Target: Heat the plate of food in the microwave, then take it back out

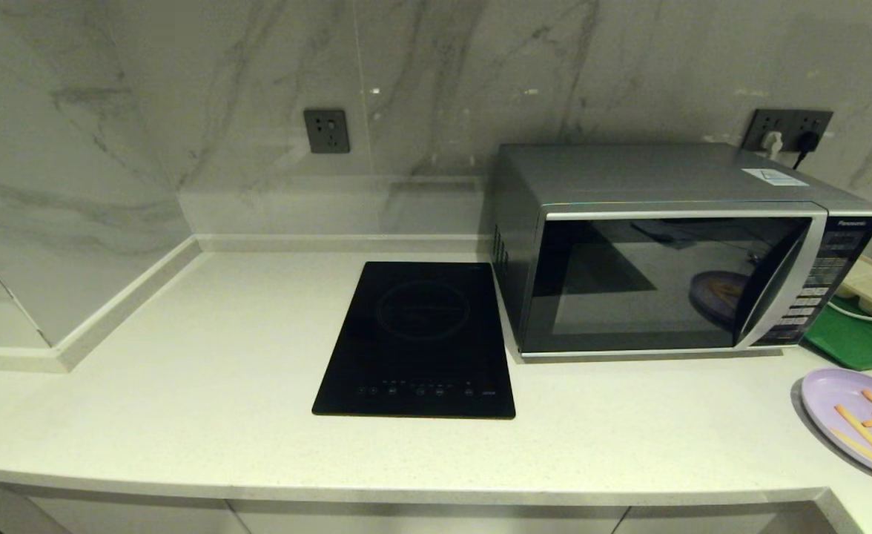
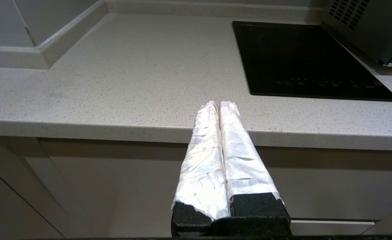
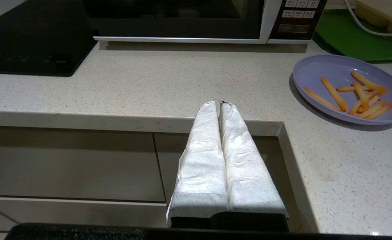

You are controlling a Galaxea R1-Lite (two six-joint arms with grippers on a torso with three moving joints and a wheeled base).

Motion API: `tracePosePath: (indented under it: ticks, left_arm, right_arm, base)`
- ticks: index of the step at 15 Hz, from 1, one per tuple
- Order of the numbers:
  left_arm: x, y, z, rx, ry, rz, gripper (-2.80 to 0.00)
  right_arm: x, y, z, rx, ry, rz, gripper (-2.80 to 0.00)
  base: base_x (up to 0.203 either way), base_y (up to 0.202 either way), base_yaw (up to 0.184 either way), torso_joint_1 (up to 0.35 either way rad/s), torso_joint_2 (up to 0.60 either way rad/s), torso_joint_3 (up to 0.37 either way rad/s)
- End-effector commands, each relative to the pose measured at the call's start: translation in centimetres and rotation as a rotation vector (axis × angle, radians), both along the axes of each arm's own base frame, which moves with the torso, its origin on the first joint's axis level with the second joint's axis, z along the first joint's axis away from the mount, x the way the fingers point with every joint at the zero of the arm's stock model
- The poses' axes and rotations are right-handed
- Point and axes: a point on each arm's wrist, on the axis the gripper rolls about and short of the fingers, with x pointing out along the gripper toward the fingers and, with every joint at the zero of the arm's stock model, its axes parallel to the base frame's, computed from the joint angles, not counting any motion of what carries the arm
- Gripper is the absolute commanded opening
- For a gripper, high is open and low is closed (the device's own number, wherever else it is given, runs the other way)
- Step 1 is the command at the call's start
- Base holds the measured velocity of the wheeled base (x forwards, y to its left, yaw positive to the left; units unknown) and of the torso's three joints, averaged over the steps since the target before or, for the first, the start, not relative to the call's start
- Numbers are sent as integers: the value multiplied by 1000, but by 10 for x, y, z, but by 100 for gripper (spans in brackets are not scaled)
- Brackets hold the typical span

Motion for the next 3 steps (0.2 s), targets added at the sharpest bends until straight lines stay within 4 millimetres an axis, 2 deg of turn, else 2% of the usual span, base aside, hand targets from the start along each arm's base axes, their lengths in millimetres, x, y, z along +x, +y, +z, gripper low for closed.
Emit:
tracePosePath:
  ticks: [1, 3]
  left_arm:
    - [0, 0, 0, -1, -1, 0, -280]
    - [0, 0, 0, -1, -1, 0, -280]
  right_arm:
    - [0, 0, 0, 22, -2, -1, -280]
    - [0, 0, 0, 31, -1, -4, -280]
  base:
    - [0, 0, 0, 0, 0, 0]
    - [0, 0, 0, 0, 0, 0]
